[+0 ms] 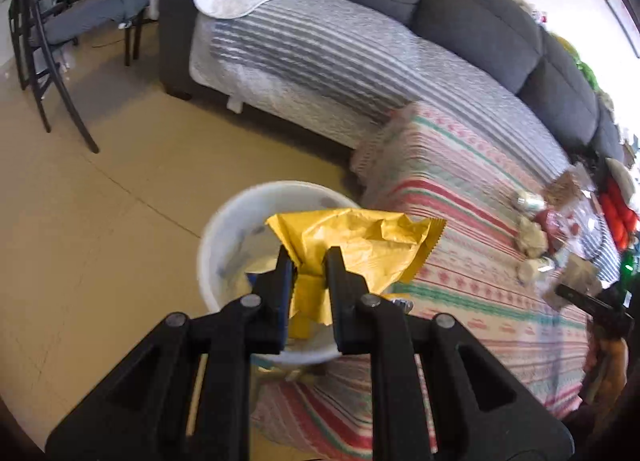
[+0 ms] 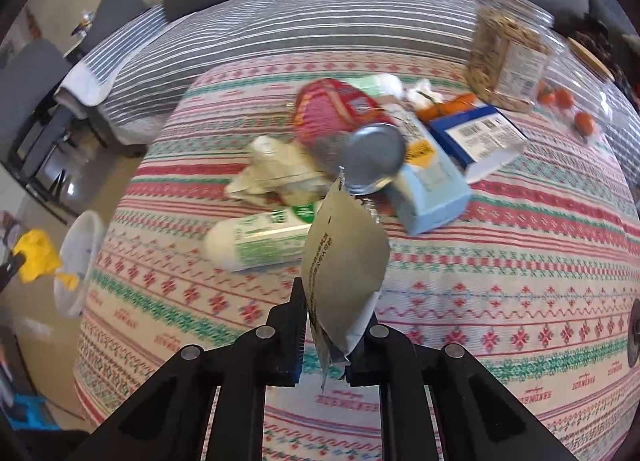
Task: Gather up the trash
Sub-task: 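Drop the yellow wrapper into the bin with the left tool while the right tool drops the paper bag in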
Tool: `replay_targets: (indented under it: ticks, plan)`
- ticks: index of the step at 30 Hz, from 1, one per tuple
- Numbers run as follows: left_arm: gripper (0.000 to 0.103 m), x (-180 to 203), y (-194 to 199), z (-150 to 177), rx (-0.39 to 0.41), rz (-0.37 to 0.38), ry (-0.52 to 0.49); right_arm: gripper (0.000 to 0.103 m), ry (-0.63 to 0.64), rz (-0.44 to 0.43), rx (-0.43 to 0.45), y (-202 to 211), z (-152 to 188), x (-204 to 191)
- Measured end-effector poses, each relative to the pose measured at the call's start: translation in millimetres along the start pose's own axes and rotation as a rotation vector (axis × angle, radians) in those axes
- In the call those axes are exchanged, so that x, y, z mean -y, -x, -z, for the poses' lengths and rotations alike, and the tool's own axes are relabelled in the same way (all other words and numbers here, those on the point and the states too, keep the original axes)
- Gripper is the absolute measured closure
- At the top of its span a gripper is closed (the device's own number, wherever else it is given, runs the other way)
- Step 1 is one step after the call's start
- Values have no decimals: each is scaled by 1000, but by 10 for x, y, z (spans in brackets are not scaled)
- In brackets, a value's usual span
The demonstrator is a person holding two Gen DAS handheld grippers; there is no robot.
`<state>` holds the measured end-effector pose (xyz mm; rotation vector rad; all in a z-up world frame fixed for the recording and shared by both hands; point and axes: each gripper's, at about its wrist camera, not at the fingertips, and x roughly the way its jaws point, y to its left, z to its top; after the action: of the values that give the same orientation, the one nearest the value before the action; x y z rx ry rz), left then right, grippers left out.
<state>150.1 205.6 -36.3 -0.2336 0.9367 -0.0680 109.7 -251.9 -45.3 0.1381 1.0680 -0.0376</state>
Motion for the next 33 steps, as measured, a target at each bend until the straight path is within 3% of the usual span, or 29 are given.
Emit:
replay_targets:
  ticks: [8, 18, 20, 21, 22, 24, 25, 27, 33]
  plan:
    - [84, -277, -285, 10, -68, -53, 46, 92, 40, -80, 48, 128, -54, -337]
    - [82, -415, -222, 55, -24, -85, 80, 92, 164, -214, 47, 160, -48, -1095]
    - [67, -409, -169, 50, -9, -112, 80, 91, 200, -244, 37, 150, -20, -1321]
    - [48, -420, -116, 67, 9, -135, 93, 91, 216, -253, 31, 139, -12, -1415]
    - [37, -428, -76, 83, 20, -146, 103, 91, 231, -260, 25, 125, -7, -1512]
    - [29, -443, -2, 114, 29, -158, 105, 91, 257, -278, 15, 92, -7, -1726]
    - [18, -444, 20, 136, 17, -166, 95, 91, 265, -289, 11, 76, -11, -1808]
    - [11, -449, 63, 191, 13, -174, 67, 91, 288, -313, 6, 18, -19, -2019]
    - [4, -557, 175, 359, -36, -199, 48, 91, 308, -373, -49, -339, -28, -2606]
